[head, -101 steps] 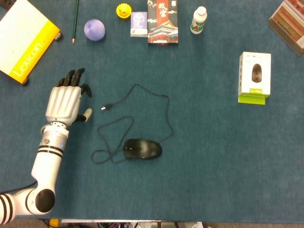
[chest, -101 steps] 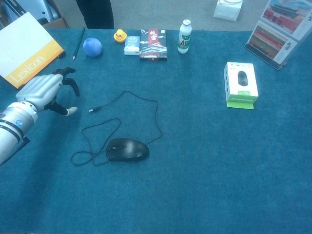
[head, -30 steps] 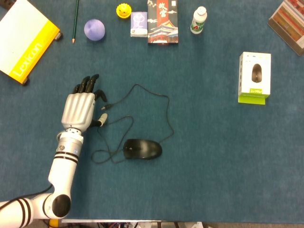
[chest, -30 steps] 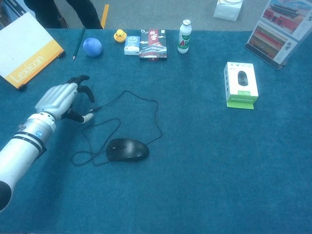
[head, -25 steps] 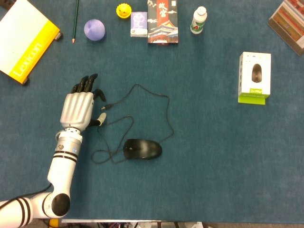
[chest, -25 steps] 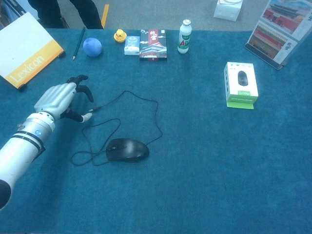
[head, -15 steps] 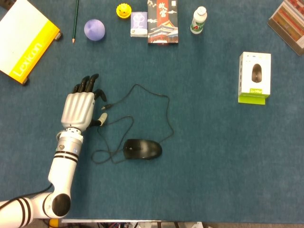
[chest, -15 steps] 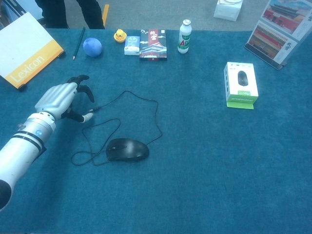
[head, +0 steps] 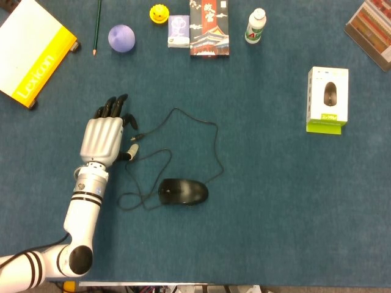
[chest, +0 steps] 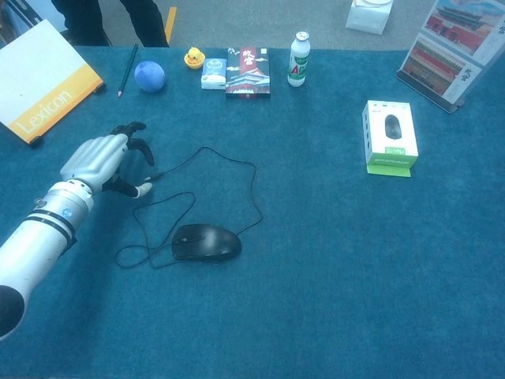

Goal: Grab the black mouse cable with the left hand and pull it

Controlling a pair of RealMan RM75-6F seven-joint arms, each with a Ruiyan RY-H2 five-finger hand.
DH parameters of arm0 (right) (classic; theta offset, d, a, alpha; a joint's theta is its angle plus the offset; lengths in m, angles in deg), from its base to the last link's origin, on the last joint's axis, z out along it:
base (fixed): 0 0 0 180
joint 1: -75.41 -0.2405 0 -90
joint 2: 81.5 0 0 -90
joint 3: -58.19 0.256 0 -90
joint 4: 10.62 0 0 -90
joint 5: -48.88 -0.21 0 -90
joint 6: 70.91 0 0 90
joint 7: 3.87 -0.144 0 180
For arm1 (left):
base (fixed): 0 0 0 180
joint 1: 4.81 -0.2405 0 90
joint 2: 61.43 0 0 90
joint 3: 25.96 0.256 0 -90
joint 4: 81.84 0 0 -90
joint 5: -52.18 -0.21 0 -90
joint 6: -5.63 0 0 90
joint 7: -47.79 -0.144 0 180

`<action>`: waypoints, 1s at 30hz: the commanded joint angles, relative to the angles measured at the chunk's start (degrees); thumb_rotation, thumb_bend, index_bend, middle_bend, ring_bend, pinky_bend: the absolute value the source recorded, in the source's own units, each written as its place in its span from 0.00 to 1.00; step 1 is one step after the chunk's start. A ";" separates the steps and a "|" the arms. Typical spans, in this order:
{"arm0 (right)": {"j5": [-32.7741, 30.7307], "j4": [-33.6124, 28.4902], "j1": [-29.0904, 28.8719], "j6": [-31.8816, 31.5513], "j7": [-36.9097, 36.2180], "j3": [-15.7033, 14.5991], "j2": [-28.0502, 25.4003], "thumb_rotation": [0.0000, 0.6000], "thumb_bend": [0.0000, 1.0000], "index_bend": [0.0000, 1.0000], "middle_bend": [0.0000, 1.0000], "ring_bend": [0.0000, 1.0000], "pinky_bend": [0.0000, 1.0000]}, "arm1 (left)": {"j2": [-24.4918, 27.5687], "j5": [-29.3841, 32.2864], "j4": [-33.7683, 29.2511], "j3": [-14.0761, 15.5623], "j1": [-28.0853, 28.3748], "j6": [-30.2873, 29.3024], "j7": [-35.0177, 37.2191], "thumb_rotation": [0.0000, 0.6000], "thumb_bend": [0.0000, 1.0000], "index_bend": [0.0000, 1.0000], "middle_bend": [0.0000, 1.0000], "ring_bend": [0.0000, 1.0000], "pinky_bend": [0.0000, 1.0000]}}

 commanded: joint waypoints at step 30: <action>1.62 0.21 0.56 -1.87 -0.38 -0.34 0.32 1.00 0.20 0.34 0.26 0.18 0.30 | -1.44 1.34 2.83 -0.90 0.23 0.07 0.85 1.00 0.27 0.50 0.05 0.02 0.14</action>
